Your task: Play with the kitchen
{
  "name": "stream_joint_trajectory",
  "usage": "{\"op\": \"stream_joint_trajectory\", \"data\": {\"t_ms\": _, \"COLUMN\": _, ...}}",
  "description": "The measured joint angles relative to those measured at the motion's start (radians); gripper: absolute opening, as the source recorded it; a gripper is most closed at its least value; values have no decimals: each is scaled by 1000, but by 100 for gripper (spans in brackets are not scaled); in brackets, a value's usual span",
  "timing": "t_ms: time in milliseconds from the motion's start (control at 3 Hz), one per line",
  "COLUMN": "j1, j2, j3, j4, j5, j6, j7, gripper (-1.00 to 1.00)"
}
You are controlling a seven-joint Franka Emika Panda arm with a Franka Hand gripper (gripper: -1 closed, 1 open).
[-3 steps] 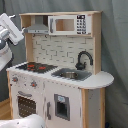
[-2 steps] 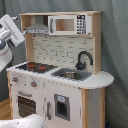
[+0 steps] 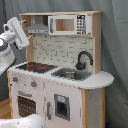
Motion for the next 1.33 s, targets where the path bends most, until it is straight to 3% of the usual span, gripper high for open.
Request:
{"op": "stream_joint_trajectory", "data": {"t_ms": 667, "j1": 0, "j2": 37, "j3": 36, "j4": 15, "j5": -31, "j6": -175, "j7": 91, "gripper": 100}}
{"op": "stream_joint_trajectory", "data": {"t_ms": 1000, "j1": -10, "j2": 47, "j3": 59, "j4": 58, "j5": -31, "j6": -264, "j7": 124, "gripper": 100}}
{"op": "stream_joint_trajectory", "data": {"t_ms": 1333, "j1": -53, "j2": 66, "j3": 66, "j4": 137, "j5": -29, "j6": -335, "j7": 143, "gripper": 100}}
